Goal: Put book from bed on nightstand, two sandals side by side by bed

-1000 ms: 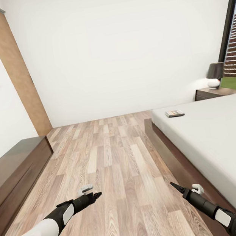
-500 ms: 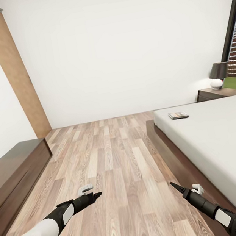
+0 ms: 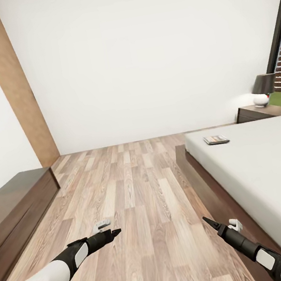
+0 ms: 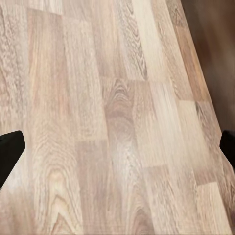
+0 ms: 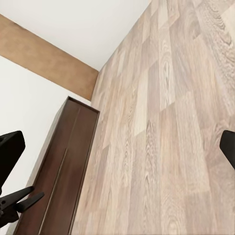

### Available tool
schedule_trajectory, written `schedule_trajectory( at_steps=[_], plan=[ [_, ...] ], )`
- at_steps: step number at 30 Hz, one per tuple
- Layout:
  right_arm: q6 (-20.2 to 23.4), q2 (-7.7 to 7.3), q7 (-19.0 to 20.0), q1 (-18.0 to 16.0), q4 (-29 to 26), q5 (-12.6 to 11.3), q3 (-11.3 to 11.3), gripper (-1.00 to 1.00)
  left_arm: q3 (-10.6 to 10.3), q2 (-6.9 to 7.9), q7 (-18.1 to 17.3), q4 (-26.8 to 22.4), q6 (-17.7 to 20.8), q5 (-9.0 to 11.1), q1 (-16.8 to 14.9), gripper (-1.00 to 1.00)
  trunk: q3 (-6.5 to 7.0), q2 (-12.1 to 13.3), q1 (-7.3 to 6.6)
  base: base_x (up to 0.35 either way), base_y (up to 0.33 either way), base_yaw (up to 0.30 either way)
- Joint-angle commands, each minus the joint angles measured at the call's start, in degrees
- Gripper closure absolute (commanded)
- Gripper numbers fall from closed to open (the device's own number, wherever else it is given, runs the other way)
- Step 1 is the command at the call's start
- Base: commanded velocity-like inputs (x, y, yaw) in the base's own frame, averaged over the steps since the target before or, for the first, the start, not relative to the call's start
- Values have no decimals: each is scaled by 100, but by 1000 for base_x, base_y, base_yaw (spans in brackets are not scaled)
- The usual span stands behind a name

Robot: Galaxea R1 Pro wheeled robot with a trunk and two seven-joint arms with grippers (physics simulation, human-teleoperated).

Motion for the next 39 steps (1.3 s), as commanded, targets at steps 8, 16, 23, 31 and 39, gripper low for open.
schedule_trajectory(
  at_steps=[8, 16, 23, 31, 39],
  plan=[
    [32, -1, 19, -3, 1, -5, -10, -100, 42, 0, -20, -4, 60, 27, -2, -100, -6, -2, 1, 187, 0, 0],
    [32, -1, 19, -3, 1, -2, -10, -100, 45, 0, -20, -4, 60, 28, -2, -100, -6, -2, 1, 187, 0, 0],
    [32, -1, 19, -3, 1, -2, -10, -100, 45, 0, -20, -4, 60, 26, -2, -100, -6, -2, 1, 187, 0, 0],
    [32, -1, 19, -3, 1, -2, -10, -100, 45, 0, -20, -4, 60, 30, -2, -100, -6, -2, 1, 187, 0, 0],
    [35, -1, 19, -3, 1, -4, -10, -100, 43, 0, -20, -4, 60, 27, -2, -100, -6, -2, 1, 187, 0, 0]
  ],
)
